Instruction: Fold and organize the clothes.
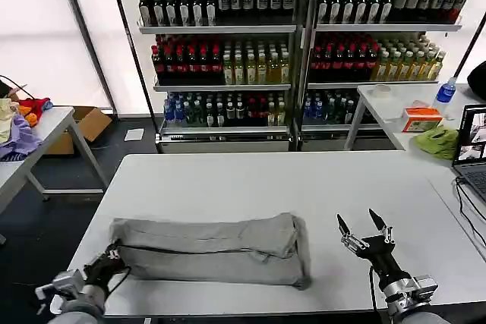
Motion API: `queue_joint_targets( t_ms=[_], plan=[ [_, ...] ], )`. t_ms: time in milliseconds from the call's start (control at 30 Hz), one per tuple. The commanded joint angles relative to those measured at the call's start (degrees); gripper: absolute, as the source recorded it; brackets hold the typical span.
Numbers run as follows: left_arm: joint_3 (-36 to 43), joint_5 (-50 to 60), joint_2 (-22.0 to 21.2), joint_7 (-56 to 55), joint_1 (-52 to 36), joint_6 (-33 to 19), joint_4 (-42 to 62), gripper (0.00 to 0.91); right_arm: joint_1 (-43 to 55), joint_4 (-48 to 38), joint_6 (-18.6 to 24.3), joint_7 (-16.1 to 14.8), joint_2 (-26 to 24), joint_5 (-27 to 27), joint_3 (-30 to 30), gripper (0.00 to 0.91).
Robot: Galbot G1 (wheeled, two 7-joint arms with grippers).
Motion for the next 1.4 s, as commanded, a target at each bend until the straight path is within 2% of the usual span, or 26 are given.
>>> queue_joint_targets(
  t_ms=[33, 67, 167, 233, 400, 533, 667, 867, 1133, 1400],
  plan=[
    [-18.5, -6.2, 20.0, 13.0, -1.4, 4.6, 5.4, 0.01, 0.3, 0.1, 0.0, 0.1, -0.4, 1.0, -0.1, 0.907],
    [-19.0, -7.5, 21.9, 13.1, -1.8, 5.2, 5.2, 0.02, 0.2, 0.3, 0.0, 0.1, -0.4, 1.0, -0.2, 0.907],
    [-18.7, -12.3, 23.7, 12.0, -2.4, 6.3, 1.5, 0.01, 0.0, 0.5, 0.1, 0.1, -0.3, 1.0, -0.2, 0.907],
    [-17.4, -14.6, 23.4, 10.9, -3.3, 5.8, -1.9, 0.02, -0.1, 0.7, 0.2, 0.0, -0.4, 1.2, -0.1, 0.907],
    [-7.0, -18.1, 18.0, 8.8, -5.0, 3.1, -12.4, 0.01, -0.7, 0.7, 0.4, 0.0, -0.8, 1.3, 0.1, 0.907],
    [3.0, -16.9, 13.7, 7.6, -3.8, 1.2, -15.4, 0.01, -1.5, 1.1, 0.3, 0.0, -0.5, 0.9, 0.6, 0.907],
    [12.2, -11.9, 9.5, 7.6, -2.9, -2.2, -14.0, 0.01, -2.0, 1.3, 0.2, -0.1, -0.1, 0.2, 0.2, 0.907],
    [20.7, -9.1, 2.6, 5.9, -7.7, -2.3, -9.1, 0.02, -1.8, 1.5, -0.4, -0.1, 0.4, -0.6, -0.5, 0.907],
    [28.6, -5.8, -4.5, 5.0, -13.5, -2.3, -0.3, 0.02, -1.8, 1.7, -0.8, -0.1, 1.1, -1.1, -1.0, 0.907],
    [33.1, -5.8, -7.8, 3.1, -16.1, -1.9, 3.6, 0.02, -2.1, 0.9, -0.5, -0.2, 1.8, -1.4, -1.4, 0.907]
  ],
)
